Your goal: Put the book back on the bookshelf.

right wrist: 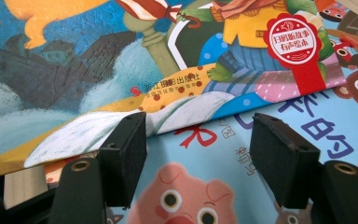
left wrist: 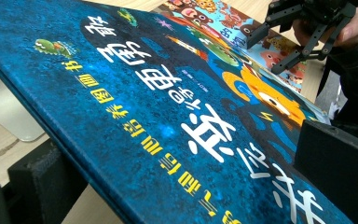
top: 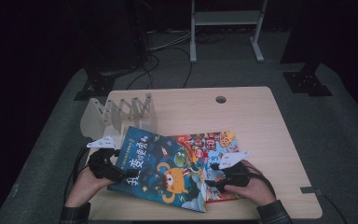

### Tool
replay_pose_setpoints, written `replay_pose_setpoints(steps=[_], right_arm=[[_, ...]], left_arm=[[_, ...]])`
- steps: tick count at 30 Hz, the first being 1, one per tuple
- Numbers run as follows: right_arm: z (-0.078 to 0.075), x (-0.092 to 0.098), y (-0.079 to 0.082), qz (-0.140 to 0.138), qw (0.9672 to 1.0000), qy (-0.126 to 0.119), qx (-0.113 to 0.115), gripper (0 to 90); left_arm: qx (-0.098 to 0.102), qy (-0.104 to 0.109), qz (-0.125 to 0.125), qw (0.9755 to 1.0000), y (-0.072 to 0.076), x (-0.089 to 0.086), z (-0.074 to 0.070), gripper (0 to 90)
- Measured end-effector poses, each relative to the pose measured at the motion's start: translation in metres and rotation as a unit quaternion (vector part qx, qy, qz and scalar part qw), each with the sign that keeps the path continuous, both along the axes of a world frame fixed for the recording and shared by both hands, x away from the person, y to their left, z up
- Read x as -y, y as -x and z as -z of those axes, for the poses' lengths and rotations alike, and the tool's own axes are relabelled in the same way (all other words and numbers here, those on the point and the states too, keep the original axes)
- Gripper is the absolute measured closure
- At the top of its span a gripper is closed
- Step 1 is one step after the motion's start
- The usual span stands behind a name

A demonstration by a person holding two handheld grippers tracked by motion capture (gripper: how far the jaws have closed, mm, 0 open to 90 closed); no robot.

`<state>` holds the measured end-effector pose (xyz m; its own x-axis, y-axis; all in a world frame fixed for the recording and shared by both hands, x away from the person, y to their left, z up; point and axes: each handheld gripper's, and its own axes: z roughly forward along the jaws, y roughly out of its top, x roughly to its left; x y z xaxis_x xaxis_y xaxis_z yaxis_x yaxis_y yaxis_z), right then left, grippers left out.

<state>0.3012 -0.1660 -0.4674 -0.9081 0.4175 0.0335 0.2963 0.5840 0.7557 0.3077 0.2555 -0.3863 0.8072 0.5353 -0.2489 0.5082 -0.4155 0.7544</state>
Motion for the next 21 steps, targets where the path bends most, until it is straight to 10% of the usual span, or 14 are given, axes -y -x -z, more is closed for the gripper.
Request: replay_pose_setpoints(steps=[21], right_arm=[[-0.003, -0.011, 0.006, -0.002, 0.9999, 0.014, -0.006, 35.2]], left_arm=[[0.007, -0.034, 0.042, 0.9985, -0.020, 0.018, -0.046, 0.4]])
